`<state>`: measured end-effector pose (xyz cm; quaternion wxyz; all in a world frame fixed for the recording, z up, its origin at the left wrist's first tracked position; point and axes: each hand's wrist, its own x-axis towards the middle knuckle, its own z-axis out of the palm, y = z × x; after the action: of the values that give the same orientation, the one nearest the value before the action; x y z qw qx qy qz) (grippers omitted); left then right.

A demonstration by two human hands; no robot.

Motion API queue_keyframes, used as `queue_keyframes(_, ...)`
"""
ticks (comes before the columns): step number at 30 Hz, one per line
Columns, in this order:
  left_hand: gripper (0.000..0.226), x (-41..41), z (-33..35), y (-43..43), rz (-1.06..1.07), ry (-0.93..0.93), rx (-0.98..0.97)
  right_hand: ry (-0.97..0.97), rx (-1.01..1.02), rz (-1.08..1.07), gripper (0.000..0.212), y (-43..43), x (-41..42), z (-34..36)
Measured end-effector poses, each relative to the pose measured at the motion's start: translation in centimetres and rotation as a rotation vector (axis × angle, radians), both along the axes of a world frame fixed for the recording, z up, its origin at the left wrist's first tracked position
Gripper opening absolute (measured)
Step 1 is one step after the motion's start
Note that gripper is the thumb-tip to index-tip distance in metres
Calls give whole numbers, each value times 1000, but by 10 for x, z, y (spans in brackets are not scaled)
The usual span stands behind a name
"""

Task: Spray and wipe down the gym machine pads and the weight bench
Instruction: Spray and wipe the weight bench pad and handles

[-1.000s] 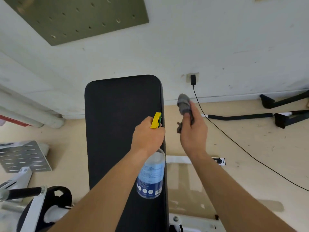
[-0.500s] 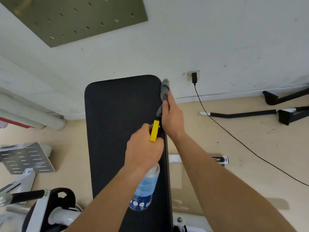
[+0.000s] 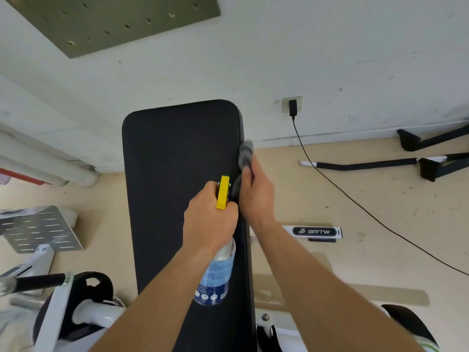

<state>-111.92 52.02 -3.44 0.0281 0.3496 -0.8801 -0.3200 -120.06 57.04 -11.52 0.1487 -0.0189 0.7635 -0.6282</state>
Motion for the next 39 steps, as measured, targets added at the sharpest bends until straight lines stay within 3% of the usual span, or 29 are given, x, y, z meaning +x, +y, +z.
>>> queue_keyframes(3,18,6,0,-1,-9,-8,-10,34,97,36,45,-13,-13,3)
queue_keyframes(9,8,26,-10,17,-1,-107,-18,-201,220,232,30,61,140,-70)
queue_keyframes(12,11,36,-22,37,-23,-159,-17,-283,218,248,20,99,174,-83)
queue_keyframes(17,18,52,-40,54,-17,-244,-33,-265,150,-132,31,117,107,-46)
queue_keyframes(21,22,74,-48,59,-57,-309,-85,-128,-73,-74,34,80,28,-13)
queue_keyframes(25,16,91,-40,51,-48,-257,-81,41,-59,119,45,21,-7,5)
queue_keyframes(28,14,90,-27,38,-76,-170,-114,105,30,130,49,11,28,-20)
queue_keyframes(31,8,81,-17,26,-84,-106,-116,-28,60,118,35,43,113,-66)
queue_keyframes(35,7,72,-20,22,-90,-69,-56,-237,238,274,18,107,227,-108)
queue_keyframes(37,8,73,-23,26,-82,-46,-34,-292,254,310,17,113,221,-104)
queue_keyframes(39,10,78,-27,30,-46,-31,-24,-246,140,226,24,91,176,-80)
